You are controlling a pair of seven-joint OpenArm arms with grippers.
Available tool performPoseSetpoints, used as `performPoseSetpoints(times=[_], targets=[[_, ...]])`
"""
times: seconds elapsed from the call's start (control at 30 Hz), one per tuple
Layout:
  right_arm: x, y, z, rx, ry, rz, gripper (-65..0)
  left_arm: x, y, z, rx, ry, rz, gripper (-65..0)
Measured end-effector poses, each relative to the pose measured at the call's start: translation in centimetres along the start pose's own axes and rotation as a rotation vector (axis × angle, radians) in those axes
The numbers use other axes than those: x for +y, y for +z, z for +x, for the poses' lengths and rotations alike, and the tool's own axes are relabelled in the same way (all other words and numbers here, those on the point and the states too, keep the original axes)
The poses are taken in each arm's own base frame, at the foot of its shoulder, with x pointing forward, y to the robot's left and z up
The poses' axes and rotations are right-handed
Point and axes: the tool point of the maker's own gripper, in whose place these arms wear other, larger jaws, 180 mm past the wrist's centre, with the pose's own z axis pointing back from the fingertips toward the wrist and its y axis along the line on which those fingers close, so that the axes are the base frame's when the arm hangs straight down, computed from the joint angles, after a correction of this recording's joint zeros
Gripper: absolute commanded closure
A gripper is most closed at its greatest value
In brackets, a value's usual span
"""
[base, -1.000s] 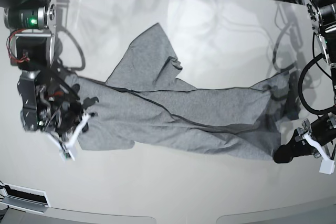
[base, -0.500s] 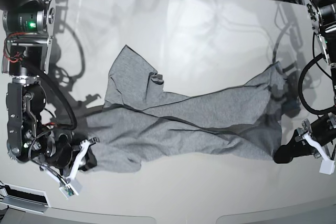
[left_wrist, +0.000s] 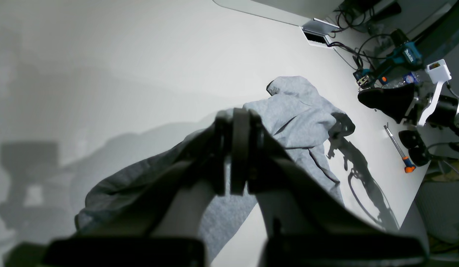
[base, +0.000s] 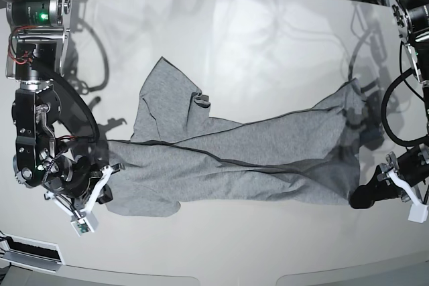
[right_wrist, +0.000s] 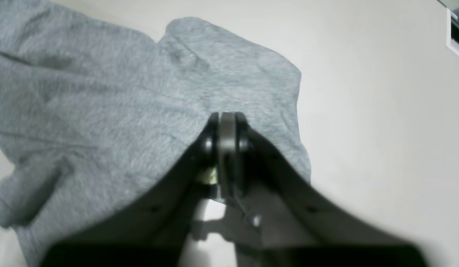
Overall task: Layout the t-shirt on the table in an organized manner, then fold the t-shirt properly
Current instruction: 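Grasp the shirt end with the right gripper and drag it outward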
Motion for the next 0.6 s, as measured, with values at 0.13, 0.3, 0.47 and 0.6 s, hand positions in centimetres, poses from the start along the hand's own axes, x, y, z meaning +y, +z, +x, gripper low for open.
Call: performPoseSetpoints(times=[0.13, 0.3, 0.47, 0.6], targets=[[-2.0, -0.7, -1.6, 0.025, -0.114, -0.104, -39.2, 0.0, 0.0, 0.0, -0.001, 0.0, 0.0, 0.0], [-2.4, -3.2, -7.0, 0.101, -0.248, -0.11, -38.9, 0.0, 0.0, 0.0, 0.002, -0.001, 0.001, 0.0], [0.6, -5.3, -11.0, 0.15, -0.287, 0.027, -25.8, 0.1, 0.0, -0.1, 0.004, -0.002, 0.004, 0.0], [3.9, -5.0, -11.2, 0.16, -0.218, 0.21, 0.0, 0.1, 0.0, -0.1, 0.005, -0.002, 0.004, 0.0]])
